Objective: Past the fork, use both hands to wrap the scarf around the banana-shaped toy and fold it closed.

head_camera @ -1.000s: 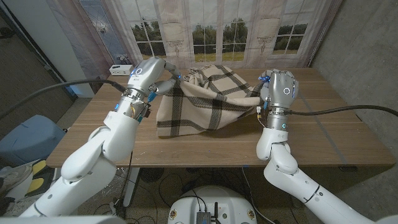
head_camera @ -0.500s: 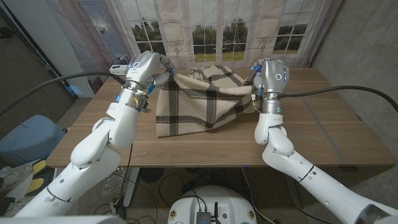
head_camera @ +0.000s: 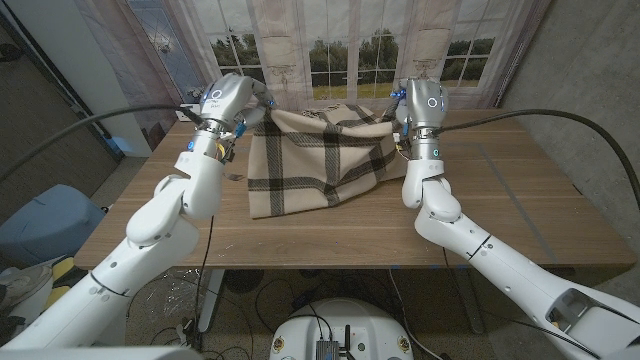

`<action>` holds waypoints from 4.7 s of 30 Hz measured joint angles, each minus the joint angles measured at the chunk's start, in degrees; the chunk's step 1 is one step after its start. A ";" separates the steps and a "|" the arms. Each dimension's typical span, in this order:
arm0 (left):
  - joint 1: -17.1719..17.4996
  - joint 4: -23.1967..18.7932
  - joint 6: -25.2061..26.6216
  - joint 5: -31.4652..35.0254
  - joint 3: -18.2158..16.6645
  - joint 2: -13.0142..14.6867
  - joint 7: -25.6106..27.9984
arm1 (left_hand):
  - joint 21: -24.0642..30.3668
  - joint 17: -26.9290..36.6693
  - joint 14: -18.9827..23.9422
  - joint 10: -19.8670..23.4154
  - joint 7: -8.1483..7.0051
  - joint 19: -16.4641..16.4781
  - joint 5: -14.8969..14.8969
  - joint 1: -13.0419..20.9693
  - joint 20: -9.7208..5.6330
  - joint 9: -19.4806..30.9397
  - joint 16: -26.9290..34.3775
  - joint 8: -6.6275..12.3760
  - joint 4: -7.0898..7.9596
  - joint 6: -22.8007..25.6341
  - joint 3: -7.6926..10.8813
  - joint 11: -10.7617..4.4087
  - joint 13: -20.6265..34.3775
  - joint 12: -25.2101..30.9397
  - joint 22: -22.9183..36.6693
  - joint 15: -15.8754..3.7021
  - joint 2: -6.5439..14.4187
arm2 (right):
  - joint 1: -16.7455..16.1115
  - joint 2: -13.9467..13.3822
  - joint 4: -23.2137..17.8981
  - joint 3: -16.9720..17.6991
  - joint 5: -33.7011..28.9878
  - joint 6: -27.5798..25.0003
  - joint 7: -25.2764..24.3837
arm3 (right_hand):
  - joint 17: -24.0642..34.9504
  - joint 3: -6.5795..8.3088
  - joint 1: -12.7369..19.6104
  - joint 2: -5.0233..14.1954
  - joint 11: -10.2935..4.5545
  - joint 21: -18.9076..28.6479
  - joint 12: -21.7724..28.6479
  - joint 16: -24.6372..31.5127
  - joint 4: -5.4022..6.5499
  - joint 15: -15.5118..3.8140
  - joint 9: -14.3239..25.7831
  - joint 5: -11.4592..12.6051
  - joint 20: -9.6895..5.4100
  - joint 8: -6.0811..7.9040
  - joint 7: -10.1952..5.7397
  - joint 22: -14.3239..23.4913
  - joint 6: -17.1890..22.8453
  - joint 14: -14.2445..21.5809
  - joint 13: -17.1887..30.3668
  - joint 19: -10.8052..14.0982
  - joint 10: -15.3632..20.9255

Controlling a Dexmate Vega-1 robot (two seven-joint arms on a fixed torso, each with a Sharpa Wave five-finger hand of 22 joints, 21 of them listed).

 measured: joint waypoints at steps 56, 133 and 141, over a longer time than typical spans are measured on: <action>-17.58 13.86 12.64 0.03 14.17 4.32 -0.02 | 2.28 2.14 0.80 0.60 -0.71 -0.84 2.66 -0.60 0.02 -0.53 -2.05 0.85 0.48 -0.75 -0.52 -0.40 1.26 -0.94 0.02 -0.21 -0.16 | 38.31 21.62 61.56 -18.18 18.68 24.30 -3.78 | 2.60 4.05 -1.27 -0.87 -0.05 2.05 -1.77 -3.15 -0.06 -0.42 -0.53 -0.01 -0.30 0.77 0.01 -0.53 -0.61 1.44 1.17 -0.72 0.59; -24.18 1.89 30.74 -8.62 26.93 12.15 -31.58 | -4.02 -15.55 -37.42 -49.58 -3.75 -21.30 -18.51 -39.72 10.45 -4.34 -11.08 -15.46 11.19 -54.99 -14.70 3.49 -13.59 -22.42 -0.80 8.89 -5.81 | 18.85 -1.23 16.52 -10.88 25.93 1.61 16.85 | -24.75 4.79 -35.11 6.63 3.52 2.65 -23.52 -30.74 9.71 4.84 -3.03 -0.22 3.06 -18.23 -0.31 -2.12 -22.01 -16.48 -13.48 -11.25 -22.92; -24.38 -0.21 32.81 -6.55 29.40 13.27 -34.80 | -4.38 -15.81 -37.73 -49.67 -3.75 -20.52 -17.98 -37.75 10.75 -4.35 -11.08 -15.46 9.95 -54.98 -14.56 3.44 -13.85 -22.00 -0.80 9.19 -6.41 | 14.61 -3.81 9.86 -8.79 24.74 -0.48 19.73 | -25.28 4.89 -35.11 6.63 3.41 2.65 -24.39 -30.74 9.32 5.02 -3.04 -0.22 2.75 -18.38 -0.31 -2.12 -22.00 -17.37 -13.75 -11.56 -23.63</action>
